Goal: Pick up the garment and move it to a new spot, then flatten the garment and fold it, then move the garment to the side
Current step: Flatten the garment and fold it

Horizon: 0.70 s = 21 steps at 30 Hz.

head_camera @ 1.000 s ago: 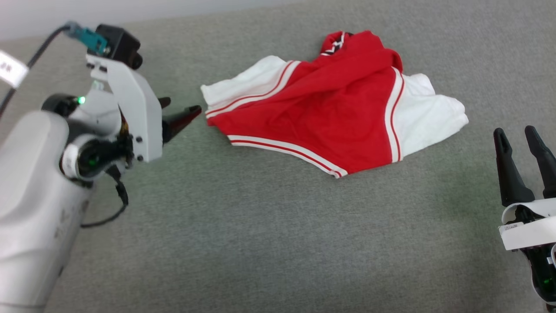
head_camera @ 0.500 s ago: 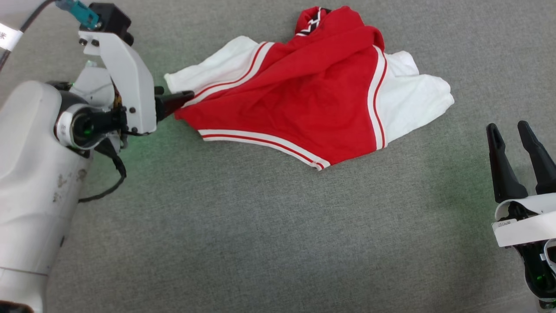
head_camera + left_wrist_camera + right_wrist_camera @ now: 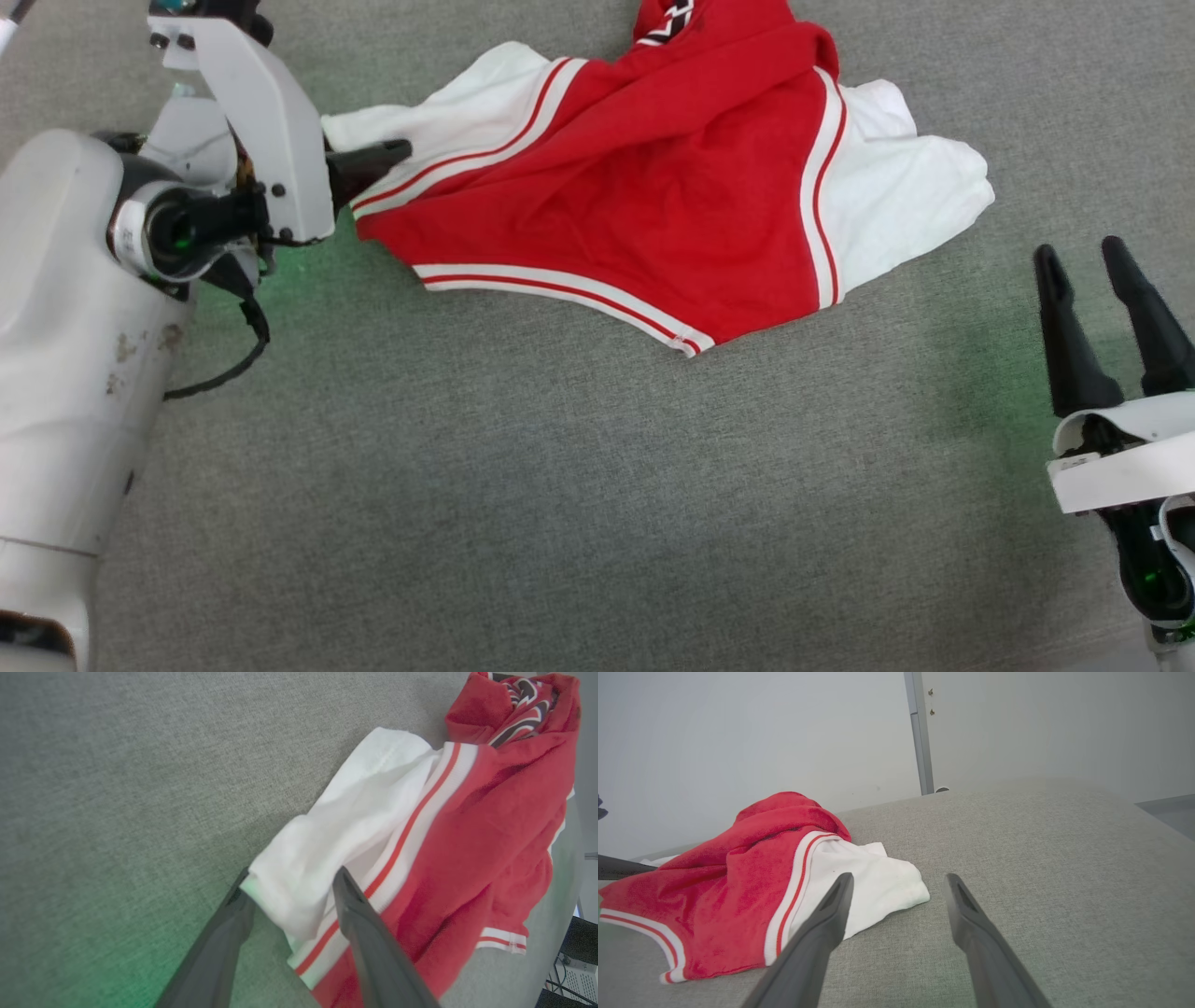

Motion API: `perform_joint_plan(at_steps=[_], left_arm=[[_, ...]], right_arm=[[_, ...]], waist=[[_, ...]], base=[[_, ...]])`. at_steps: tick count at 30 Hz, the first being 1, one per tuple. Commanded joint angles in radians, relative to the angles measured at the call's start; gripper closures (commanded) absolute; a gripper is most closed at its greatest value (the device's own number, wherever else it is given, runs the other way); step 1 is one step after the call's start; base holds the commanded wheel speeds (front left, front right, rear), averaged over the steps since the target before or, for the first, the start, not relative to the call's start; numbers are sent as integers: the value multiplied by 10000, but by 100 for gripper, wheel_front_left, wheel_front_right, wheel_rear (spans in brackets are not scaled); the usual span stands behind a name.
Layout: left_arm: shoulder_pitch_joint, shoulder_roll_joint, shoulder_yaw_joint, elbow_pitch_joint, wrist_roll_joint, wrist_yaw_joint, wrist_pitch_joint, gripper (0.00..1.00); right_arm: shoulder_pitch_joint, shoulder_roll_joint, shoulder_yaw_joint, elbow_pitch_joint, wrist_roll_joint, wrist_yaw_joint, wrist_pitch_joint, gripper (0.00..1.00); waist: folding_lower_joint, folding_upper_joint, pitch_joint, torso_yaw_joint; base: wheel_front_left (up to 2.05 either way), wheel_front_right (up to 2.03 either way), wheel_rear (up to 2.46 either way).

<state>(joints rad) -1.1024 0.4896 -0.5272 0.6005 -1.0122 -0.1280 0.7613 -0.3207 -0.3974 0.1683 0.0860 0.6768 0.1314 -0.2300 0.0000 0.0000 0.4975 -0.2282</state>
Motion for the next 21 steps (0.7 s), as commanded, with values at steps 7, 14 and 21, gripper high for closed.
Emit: perform_joint_plan(at_steps=[7, 14, 21], left_arm=[[-161, 54, -372, 221, -279, -39, -63, 100], [-324, 31, -698, 243, -546, -40, -213, 100], [-551, -60, -1056, 125, -791, -40, -337, 100]], right_arm=[[-460, -523, 888, -219, -271, -15, 931, 0], [-1364, -1847, 2055, -747, -69, -15, 4098, 0], [-3138, -3240, 3464, -1426, -167, -15, 7073, 0]], waist=[[0, 0, 27, 51], [0, 0, 62, 116], [0, 0, 254, 325]], base=[[0, 0, 0], [0, 0, 0], [0, 0, 0]])
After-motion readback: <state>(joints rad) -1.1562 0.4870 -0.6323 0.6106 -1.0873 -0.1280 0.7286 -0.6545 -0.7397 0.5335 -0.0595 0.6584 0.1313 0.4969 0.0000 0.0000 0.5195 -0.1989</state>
